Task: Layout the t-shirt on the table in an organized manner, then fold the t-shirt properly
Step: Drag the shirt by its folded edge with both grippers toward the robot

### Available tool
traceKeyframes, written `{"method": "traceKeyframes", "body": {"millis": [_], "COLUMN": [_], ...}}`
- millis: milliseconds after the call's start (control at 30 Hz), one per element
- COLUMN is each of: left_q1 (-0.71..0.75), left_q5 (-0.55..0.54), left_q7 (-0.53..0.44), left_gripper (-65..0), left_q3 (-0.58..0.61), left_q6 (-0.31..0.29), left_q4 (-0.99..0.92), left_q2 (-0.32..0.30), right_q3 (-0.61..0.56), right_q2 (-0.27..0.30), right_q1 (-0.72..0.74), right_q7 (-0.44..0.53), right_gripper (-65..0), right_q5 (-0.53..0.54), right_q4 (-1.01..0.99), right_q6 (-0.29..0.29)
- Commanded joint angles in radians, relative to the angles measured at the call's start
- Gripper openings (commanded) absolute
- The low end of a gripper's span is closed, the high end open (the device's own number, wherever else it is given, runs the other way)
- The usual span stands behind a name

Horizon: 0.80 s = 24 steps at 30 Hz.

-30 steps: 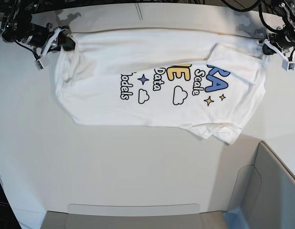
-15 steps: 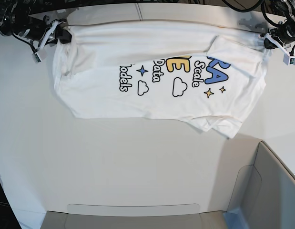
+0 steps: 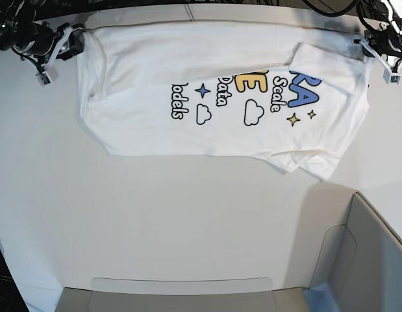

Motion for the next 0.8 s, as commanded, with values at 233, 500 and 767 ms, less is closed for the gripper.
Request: {"method": "traceKeyframes", "body": {"millis": [233,500,767], "left_q1": [0.011,-0.109,-0.145], "left_q5": [0.037,0.175,0.305], "left_q7": [0.055,0.055,0.055], "left_gripper": [-48.0,-48.0,-48.0], "left_q3": [0.009,0.046,0.046], "left_q6": [0.002,0.002,0.002], "left_q4": [0.061,0.124,0.287], "left_q2": [0.004,-0.01,-0.005], "right_q3": [0.049,0.049,0.044], "right_q2": [0.015,0.007,0.008], "right_q1": [-0.001,0.013,0.025], "right_q7": [0.006,0.006,0.006], "right_gripper": [-46.7,-46.7,-46.7], "right_q5": [0.017,0.014,0.01], "right_q4": [0.047,0.132,0.132], "right_q6": [0.012,0.012,0.012]}}
